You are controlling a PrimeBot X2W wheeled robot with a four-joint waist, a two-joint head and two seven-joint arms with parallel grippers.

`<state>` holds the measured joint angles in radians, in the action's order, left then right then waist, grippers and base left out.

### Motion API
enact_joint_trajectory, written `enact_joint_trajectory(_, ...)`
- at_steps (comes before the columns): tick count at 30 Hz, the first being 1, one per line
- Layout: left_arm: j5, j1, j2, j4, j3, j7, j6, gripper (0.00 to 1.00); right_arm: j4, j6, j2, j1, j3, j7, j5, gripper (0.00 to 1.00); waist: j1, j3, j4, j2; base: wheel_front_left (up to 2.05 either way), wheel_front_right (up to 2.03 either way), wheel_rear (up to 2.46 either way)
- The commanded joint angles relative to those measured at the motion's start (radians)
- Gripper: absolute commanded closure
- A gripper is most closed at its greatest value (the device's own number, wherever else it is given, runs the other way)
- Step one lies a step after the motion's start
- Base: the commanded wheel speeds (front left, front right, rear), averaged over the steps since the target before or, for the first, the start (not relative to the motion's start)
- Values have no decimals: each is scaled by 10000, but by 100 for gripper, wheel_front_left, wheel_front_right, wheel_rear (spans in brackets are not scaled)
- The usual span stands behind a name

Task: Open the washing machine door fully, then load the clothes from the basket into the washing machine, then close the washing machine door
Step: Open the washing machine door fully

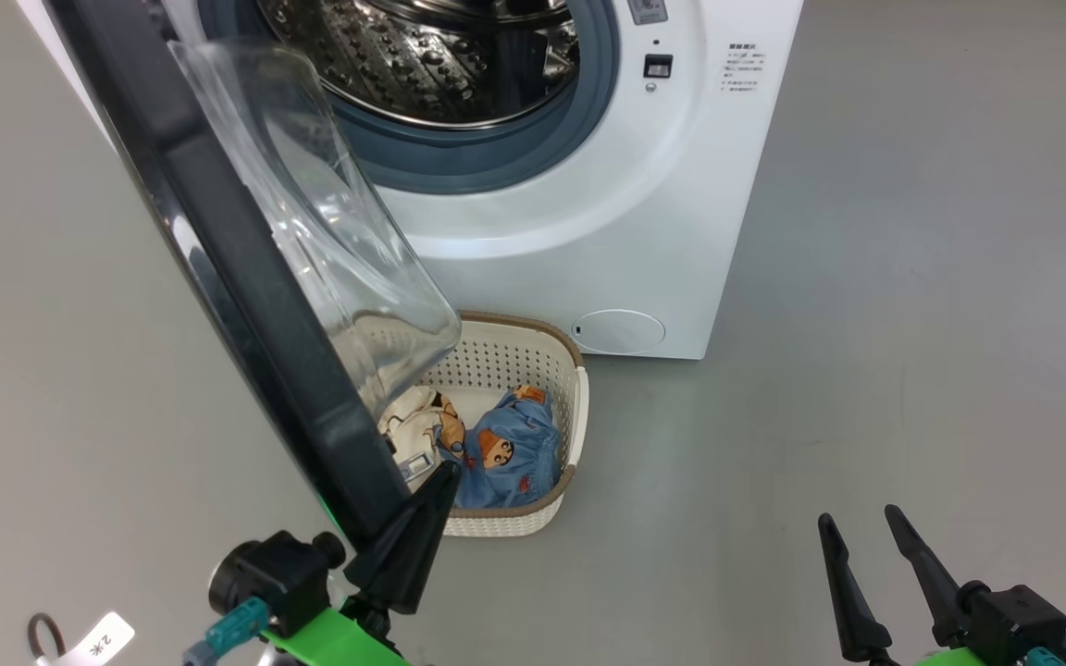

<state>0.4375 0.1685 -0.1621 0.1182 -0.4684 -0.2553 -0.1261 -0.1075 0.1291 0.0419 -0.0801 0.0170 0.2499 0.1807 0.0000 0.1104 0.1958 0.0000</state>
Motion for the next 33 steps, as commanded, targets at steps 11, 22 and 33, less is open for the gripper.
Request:
enact_joint_trajectory(11, 154, -293, -392, -799, 752, 302, 665, 100, 104, 16, 83, 336, -349, 118, 110, 0, 0, -61, 256, 0, 0, 0, 0)
enact_joint_trajectory(22, 282, -781, -607, -1481, 905, 868, 1187, 100, -14, 16, 83, 340, -448, 118, 185, 0, 0, -163, 449, 0, 0, 0, 0)
enact_joint_trajectory(33, 386, -854, -732, -1384, 1111, 904, 1423, 100, -36, 16, 83, 329, -491, 118, 277, 0, 0, -190, 441, 0, 0, 0, 0)
